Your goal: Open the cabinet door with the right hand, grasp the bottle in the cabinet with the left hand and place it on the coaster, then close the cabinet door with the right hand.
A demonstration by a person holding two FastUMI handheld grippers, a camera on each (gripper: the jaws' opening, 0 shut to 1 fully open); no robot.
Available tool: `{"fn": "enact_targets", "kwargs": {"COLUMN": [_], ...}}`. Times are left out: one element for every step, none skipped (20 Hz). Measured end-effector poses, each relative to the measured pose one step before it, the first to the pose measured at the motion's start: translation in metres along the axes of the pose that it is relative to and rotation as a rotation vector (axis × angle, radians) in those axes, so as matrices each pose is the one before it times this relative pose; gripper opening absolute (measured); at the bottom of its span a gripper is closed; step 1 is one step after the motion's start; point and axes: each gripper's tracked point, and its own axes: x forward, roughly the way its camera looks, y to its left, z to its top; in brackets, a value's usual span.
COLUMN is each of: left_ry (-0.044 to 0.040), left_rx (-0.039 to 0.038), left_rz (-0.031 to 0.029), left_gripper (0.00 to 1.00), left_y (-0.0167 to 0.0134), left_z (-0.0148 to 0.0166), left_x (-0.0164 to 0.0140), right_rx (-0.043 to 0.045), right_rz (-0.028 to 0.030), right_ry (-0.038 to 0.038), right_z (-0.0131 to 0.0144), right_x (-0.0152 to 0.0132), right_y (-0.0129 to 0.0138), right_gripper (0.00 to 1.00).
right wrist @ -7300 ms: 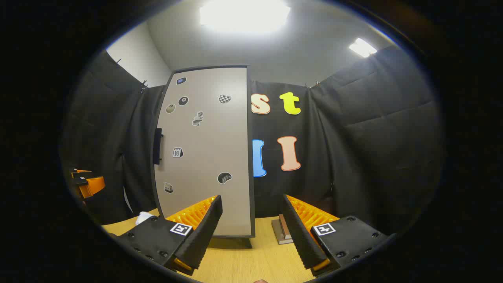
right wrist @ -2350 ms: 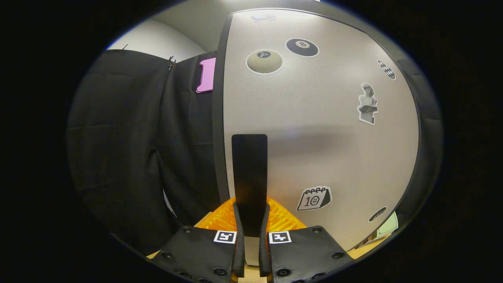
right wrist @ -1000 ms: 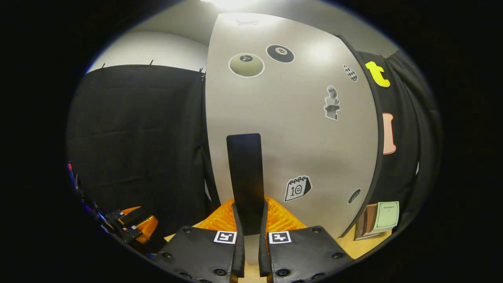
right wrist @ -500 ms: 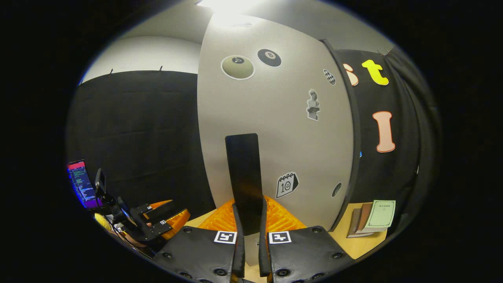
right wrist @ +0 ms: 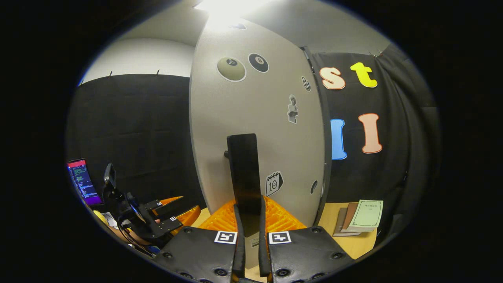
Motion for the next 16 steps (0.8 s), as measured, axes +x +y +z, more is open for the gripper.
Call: {"fn": "enact_targets", "kwargs": {"left_ry": [0.00125,0.00159,0.00085,0.00153,0.00135,0.00115,-0.00003,-0.00096,-0.00219,-0.00168,0.00036,-0.00060,0.00054,-0.00053,-0.00074,-0.00022], "left_rx": [-0.00364,-0.00215,-0.00212,-0.00303,-0.00433,-0.00568,-0.00419,-0.00218,-0.00087,0.00068,0.00206,0.00233,0.00221,0.00119,0.00145,0.00262], "left_rz": [-0.00882,-0.00743,-0.00781,-0.00739,-0.00583,-0.00687,-0.00421,-0.00314,-0.00235,-0.00213,0.00000,0.00059,0.00169,0.00137,0.00065,0.00111], "left_gripper": [0.84,0.84,0.84,0.84,0.84,0.84,0.84,0.84,0.84,0.84,0.84,0.84,0.84,0.84,0.84,0.84], "left_y": [-0.00780,-0.00707,-0.00832,-0.00768,-0.00767,-0.00842,-0.00711,-0.00627,-0.00562,-0.00556,-0.00539,-0.00409,-0.00020,-0.00223,-0.00597,-0.00365], "left_z": [-0.00093,-0.00025,-0.00048,0.00052,-0.00016,0.00078,-0.00145,-0.00029,0.00187,-0.00026,0.00065,0.00005,0.00064,0.00112,-0.00176,-0.00008], "left_x": [0.00330,0.00165,-0.00001,0.00143,0.00261,0.00212,0.00210,0.00136,-0.00006,0.00109,0.00020,0.00185,-0.00081,-0.00073,0.00084,-0.00052], "right_rx": [-0.00189,0.00050,0.00020,0.00124,-0.00058,-0.00109,-0.00011,-0.00077,-0.00754,-0.00762,-0.00780,-0.00564,0.00209,0.01315,0.02528,0.02580], "right_rz": [-0.00908,-0.01140,-0.01235,-0.01260,-0.01321,-0.01084,-0.01115,-0.01191,-0.01776,-0.01662,-0.02568,-0.02217,-0.02244,-0.00822,0.01208,0.01839], "right_ry": [-0.00062,-0.00152,-0.00210,-0.00335,-0.00246,-0.00497,-0.00333,-0.00442,-0.00748,-0.00385,-0.00389,-0.00663,-0.00312,-0.00430,-0.00488,-0.00332], "right_z": [0.00056,-0.00023,0.00036,0.00010,0.00064,0.00034,0.00050,0.00230,0.00057,-0.00116,0.00061,0.00097,0.00038,0.00029,0.00007,-0.00015], "right_x": [-0.00076,-0.00017,-0.00015,0.00021,-0.00035,-0.00024,0.00019,-0.00054,-0.00517,0.00395,0.00022,-0.00112,0.00068,0.00066,0.00123,0.00267], "right_y": [-0.00276,-0.00219,-0.00280,-0.00207,-0.00241,-0.00273,-0.00246,-0.00199,-0.00324,-0.00426,-0.00631,-0.00468,-0.00515,-0.00068,0.00503,0.00683], "right_gripper": [0.14,0.15,0.17,0.15,0.15,0.15,0.15,0.15,0.13,0.13,0.12,0.12,0.12,0.08,0.12,0.12]}}
